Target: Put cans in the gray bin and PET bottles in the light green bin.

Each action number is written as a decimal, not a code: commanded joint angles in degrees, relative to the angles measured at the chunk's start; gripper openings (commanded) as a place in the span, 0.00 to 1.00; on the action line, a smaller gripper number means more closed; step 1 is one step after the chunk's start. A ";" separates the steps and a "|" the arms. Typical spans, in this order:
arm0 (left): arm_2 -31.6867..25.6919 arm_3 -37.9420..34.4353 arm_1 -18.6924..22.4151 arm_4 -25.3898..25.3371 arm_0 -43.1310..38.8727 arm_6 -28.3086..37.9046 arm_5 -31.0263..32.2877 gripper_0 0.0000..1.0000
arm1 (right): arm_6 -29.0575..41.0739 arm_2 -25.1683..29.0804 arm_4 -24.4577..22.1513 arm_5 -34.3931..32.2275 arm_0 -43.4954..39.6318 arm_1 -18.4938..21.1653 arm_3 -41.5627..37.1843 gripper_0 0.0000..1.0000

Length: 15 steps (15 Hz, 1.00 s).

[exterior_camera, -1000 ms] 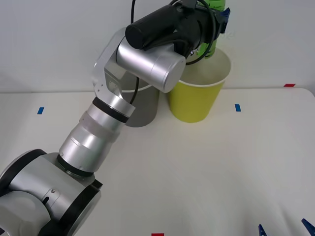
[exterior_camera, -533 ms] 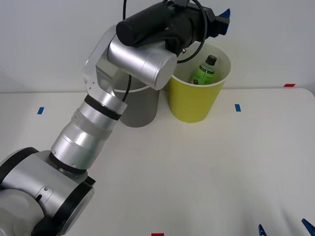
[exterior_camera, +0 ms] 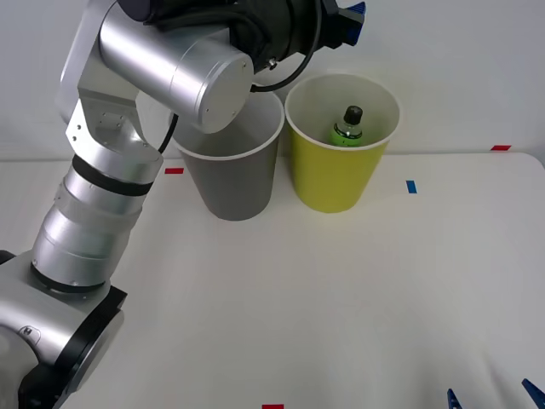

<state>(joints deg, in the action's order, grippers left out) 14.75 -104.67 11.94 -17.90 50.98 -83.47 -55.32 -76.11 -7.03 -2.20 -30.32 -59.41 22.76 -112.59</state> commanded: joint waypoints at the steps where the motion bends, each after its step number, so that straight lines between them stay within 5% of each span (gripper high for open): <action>1: -2.62 -11.70 1.68 0.14 -10.20 -4.16 -0.84 1.00 | 0.00 0.00 0.00 0.00 0.00 0.00 0.00 1.00; 6: -10.71 -23.04 0.62 -5.83 -22.68 -13.65 -0.58 1.00 | 0.00 0.00 0.00 0.00 0.00 0.00 0.00 1.00; 15: -13.87 -40.70 1.15 -5.04 -51.42 -15.23 9.79 1.00 | 0.00 0.00 0.00 0.00 0.00 0.00 0.00 1.00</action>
<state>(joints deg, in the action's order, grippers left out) 1.46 -142.81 12.80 -23.03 3.95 -98.26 -48.10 -76.11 -7.03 -2.20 -30.32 -59.41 22.76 -112.59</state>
